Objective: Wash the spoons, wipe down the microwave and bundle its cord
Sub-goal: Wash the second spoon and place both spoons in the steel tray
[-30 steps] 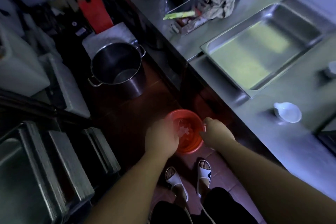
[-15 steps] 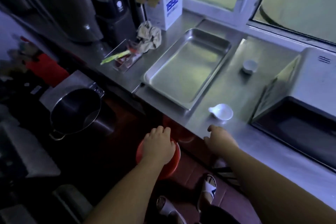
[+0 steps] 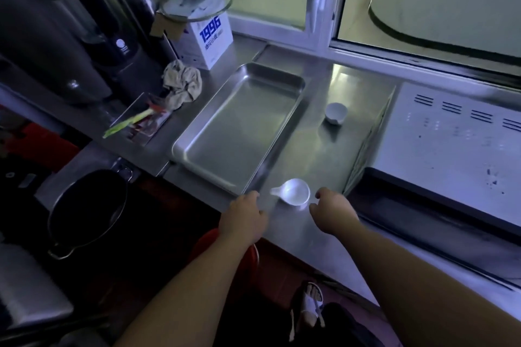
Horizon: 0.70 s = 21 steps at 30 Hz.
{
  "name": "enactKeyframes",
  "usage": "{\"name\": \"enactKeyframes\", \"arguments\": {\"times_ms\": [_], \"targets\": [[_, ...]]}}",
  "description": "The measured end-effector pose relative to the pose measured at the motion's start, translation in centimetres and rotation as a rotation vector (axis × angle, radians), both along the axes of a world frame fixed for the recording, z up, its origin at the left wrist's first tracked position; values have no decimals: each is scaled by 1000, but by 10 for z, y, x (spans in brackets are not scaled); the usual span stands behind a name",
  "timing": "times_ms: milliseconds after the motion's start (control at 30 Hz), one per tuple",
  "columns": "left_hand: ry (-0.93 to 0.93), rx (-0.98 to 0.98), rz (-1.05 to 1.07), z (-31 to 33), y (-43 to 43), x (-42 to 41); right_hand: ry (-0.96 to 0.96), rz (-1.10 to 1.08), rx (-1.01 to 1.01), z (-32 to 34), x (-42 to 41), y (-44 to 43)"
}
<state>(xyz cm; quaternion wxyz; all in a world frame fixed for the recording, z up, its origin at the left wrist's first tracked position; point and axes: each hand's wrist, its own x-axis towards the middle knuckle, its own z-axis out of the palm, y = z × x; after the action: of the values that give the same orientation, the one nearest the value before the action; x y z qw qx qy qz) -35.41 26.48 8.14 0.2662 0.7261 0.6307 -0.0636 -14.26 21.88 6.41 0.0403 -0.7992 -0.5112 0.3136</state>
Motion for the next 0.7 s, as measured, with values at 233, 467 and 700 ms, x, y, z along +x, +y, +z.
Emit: {"name": "enactKeyframes", "arguments": {"times_ms": [233,467,700], "targets": [[-41,-91,37,-19,17,31,93,-45,-44,-16,11,13],[-38,-95,-12,-47,41,42,128,-102,-77,-41,6,34],[-83,-171,35,-74,73,43,70,-212,-139,-59,1,64]]}}
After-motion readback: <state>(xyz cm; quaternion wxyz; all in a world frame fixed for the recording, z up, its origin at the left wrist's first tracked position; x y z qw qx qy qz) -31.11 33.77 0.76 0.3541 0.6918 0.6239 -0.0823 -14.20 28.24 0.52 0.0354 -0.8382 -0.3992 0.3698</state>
